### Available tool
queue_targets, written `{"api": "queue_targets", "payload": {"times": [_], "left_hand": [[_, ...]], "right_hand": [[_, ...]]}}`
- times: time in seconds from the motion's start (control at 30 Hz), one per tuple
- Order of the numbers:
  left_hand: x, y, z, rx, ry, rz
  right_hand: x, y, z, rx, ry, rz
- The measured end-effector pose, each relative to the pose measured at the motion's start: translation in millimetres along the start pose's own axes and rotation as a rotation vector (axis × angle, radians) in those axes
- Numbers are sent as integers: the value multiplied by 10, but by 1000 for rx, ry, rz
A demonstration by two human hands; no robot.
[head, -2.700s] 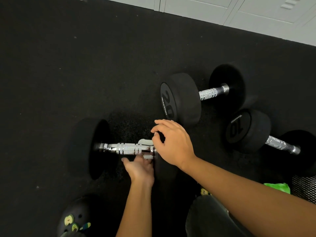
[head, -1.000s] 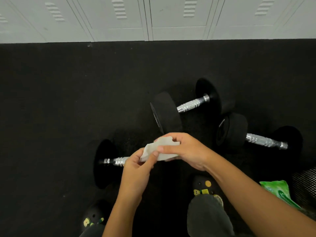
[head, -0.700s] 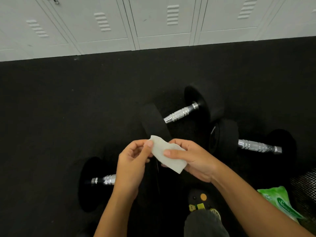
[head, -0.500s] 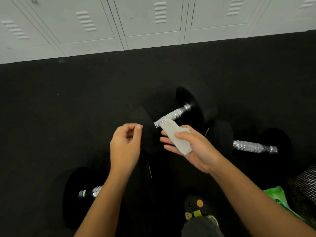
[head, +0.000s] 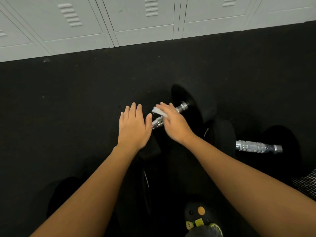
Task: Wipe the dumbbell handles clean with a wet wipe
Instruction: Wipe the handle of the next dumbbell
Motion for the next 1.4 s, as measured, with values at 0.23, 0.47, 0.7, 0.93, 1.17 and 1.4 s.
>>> {"api": "queue_targets", "payload": {"times": [0.23,0.47,0.7,0.93,1.17,1.4], "left_hand": [[-88,-11,25,10,114,32],[-139,-44,24,-1,177,-15],[-154,-45,37,9,186,-5],[-167,-33,24,2,214,7],[-172,-44,33,-6,213,14],[-169,-46,22,-17,233,16]], "right_hand": [[-298,146,-92,314,-370,-635],[-202,226,-133,283,-261,-758],[-367,126,-97,352,-376,-710],[-92,235,-99,321,-362,-831],[-291,252,-97,397,-485,-734],[37,361,-84,466,-564,-838]]}}
Point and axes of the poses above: each hand's wrist, its own z-axis towards the middle knuckle, its own x-axis out of the back of the hand, y = z × x, the point moved 2 cm from there along z, towards the middle knuckle, and after that the axes turned 11 degrees about x, right-handed, at the moved point
